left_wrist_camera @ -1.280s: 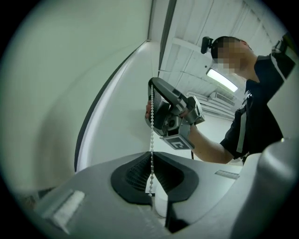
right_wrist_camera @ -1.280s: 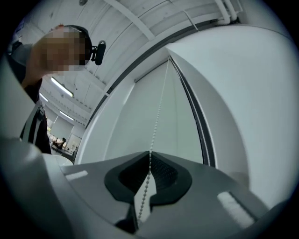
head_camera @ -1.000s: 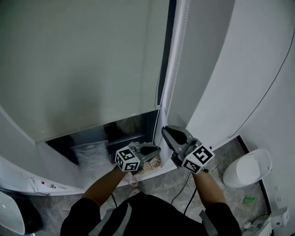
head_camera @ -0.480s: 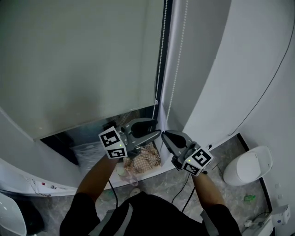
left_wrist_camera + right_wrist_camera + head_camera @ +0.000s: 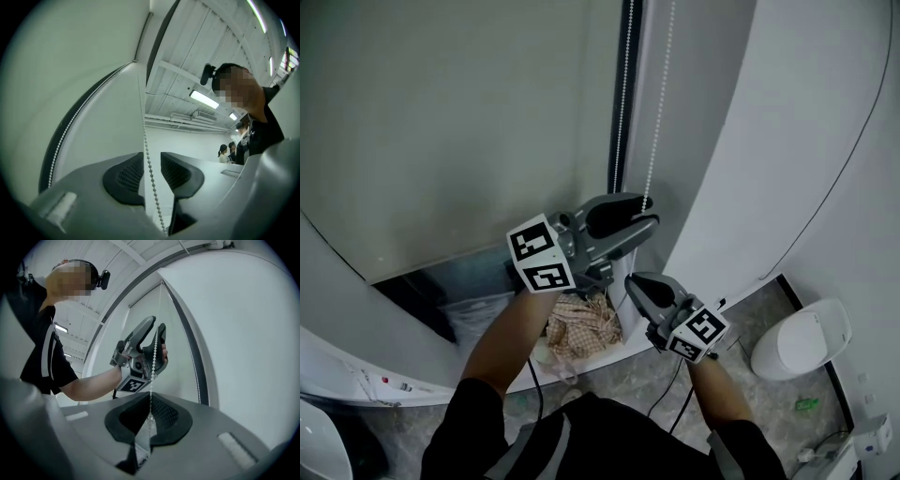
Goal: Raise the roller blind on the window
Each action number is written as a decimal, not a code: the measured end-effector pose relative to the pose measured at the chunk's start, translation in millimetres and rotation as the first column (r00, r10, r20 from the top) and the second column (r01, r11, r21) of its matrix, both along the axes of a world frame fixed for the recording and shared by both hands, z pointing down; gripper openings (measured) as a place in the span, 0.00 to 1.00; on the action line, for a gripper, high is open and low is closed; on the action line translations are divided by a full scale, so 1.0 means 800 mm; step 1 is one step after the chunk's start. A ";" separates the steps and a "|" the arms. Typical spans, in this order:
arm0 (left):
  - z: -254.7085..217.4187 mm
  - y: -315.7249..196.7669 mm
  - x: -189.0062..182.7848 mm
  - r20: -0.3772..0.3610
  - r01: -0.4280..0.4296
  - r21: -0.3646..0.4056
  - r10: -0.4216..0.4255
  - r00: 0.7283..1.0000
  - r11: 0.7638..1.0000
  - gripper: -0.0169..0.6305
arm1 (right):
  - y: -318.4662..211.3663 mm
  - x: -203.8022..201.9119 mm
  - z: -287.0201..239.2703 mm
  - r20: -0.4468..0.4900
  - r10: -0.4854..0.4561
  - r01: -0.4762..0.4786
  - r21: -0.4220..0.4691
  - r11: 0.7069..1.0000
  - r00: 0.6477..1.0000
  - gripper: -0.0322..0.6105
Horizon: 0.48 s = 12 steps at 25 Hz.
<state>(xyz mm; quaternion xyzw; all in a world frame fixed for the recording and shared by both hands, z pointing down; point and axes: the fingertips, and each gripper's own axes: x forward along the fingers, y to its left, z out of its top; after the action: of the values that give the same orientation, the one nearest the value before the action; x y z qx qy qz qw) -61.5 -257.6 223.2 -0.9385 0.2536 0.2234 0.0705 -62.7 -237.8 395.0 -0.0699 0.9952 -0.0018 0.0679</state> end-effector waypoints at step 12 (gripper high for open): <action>0.065 -0.009 0.000 0.142 0.085 -0.037 -0.079 0.987 0.996 0.05 | 0.013 0.003 0.059 -0.120 0.011 -0.004 0.058 0.998 0.993 0.07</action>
<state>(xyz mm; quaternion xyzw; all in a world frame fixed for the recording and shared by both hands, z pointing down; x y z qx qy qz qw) -61.5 -264.9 275.4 -0.9420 0.2911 0.1481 0.0773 -60.1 -227.6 442.4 -0.0716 0.9969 0.0312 0.0097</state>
